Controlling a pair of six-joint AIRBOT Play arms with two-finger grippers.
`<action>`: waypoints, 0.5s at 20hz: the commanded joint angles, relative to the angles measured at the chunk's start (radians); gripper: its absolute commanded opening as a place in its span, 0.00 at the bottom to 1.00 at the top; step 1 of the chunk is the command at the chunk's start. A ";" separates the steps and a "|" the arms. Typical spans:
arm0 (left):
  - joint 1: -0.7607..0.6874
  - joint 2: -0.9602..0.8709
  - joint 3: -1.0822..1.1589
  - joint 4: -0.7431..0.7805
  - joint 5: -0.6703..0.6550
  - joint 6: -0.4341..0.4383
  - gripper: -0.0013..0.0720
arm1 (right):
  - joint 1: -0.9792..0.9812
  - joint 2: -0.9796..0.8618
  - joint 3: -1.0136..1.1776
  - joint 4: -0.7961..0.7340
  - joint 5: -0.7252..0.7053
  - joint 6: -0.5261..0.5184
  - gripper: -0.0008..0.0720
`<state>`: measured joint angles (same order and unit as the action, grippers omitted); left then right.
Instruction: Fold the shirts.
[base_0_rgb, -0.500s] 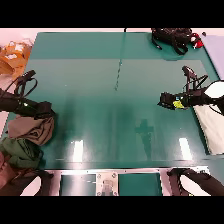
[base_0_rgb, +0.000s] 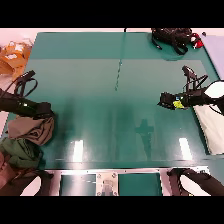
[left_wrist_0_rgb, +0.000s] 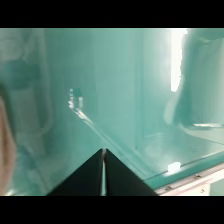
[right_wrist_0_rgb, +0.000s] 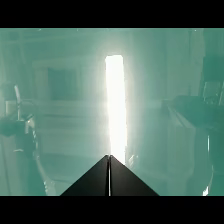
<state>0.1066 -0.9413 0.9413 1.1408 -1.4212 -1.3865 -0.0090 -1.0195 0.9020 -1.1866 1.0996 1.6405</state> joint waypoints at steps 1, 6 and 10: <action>0.000 0.001 0.000 0.151 0.051 -0.027 0.94 | 0.001 0.001 0.000 0.000 0.000 0.000 0.04; 0.000 -0.007 -0.039 0.480 0.244 -0.045 1.00 | 0.001 0.001 0.000 0.000 0.000 0.000 0.04; 0.003 -0.051 -0.154 0.515 0.353 -0.045 1.00 | 0.001 0.001 0.000 0.001 0.000 0.000 0.04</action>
<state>0.1074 -0.9688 0.8494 1.5738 -1.1614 -1.4273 -0.0090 -1.0195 0.9020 -1.1866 1.0992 1.6405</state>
